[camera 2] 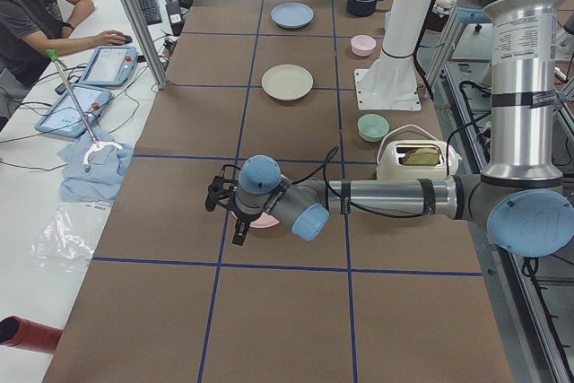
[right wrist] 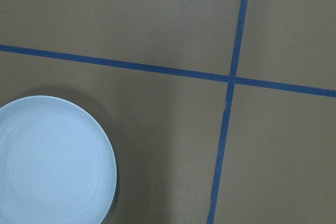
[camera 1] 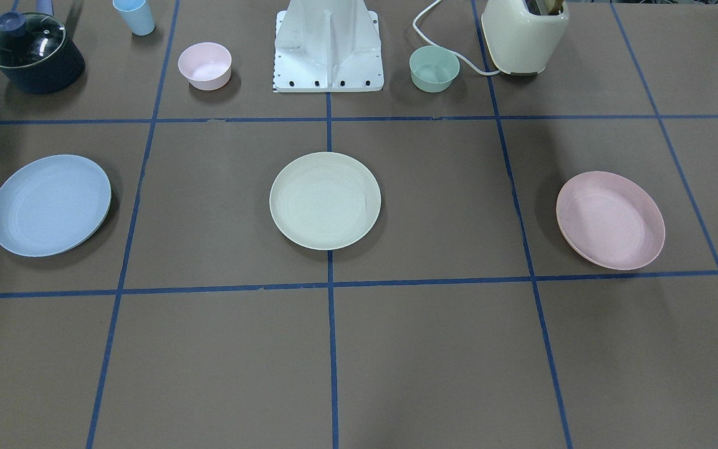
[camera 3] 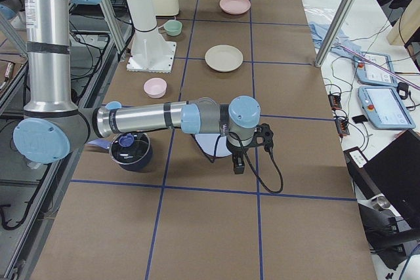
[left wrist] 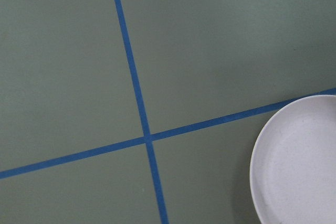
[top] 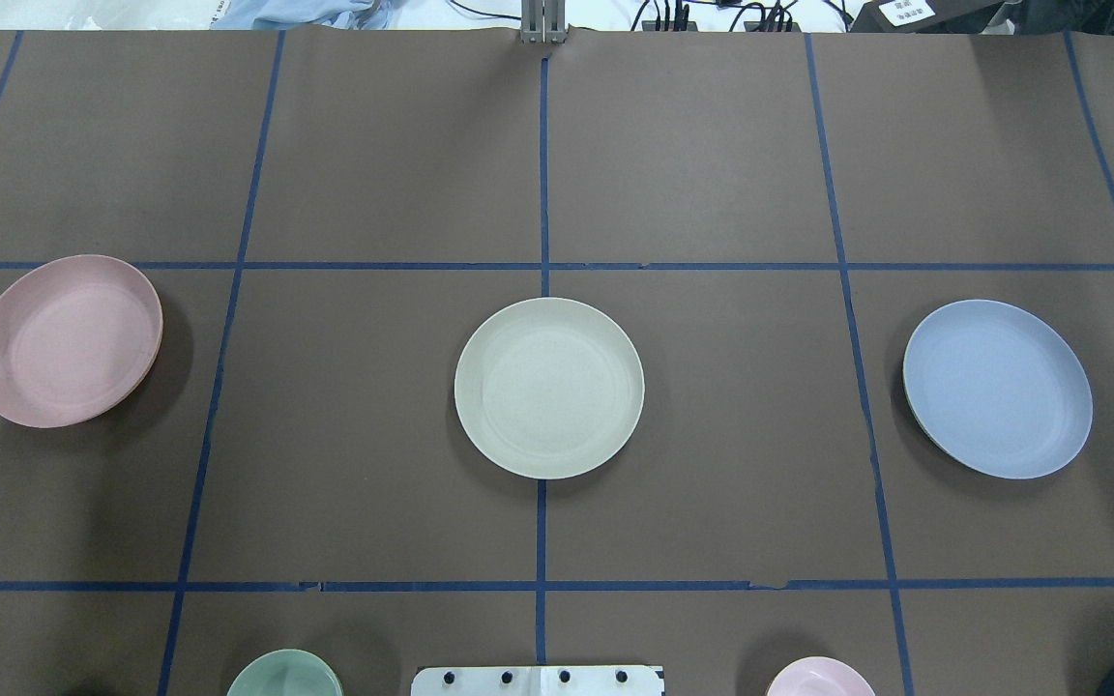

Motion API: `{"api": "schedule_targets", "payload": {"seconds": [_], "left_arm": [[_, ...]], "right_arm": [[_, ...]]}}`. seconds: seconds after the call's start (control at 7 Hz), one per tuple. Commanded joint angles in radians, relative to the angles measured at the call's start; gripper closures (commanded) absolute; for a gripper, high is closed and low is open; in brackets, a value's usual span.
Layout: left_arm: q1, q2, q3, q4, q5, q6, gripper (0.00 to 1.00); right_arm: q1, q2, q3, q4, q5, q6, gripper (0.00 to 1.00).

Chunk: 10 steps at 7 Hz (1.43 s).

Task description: Stack three plates with pink and blue

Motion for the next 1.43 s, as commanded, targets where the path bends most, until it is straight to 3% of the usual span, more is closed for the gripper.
{"api": "schedule_targets", "payload": {"seconds": [0.0,0.29,0.57,0.71,0.86,1.14,1.29], "left_arm": [[0.117,0.0,0.099,-0.197,0.055,-0.253,0.0],[0.234,-0.002,0.142,-0.327,0.156,-0.422,0.0],[0.288,-0.023,0.165,-0.326,0.215,-0.423,0.01],[0.306,-0.032,0.179,-0.325,0.236,-0.424,0.29],[0.306,-0.039,0.184,-0.323,0.238,-0.423,0.65],[0.309,-0.039,0.187,-0.322,0.24,-0.415,1.0],[0.308,-0.033,0.172,-0.328,0.229,-0.413,1.0]], "right_arm": [[0.0,0.002,0.017,-0.001,0.0,0.003,0.0],[0.0,0.002,0.021,-0.001,0.005,0.041,0.0],[0.0,0.004,0.021,0.0,0.003,0.041,0.0],[0.0,0.007,0.021,0.0,0.003,0.041,0.0],[0.0,0.008,0.021,0.0,0.003,0.042,0.0],[0.0,0.01,0.022,0.0,0.003,0.042,0.0],[0.0,0.01,0.021,0.0,0.005,0.042,0.0]]}}
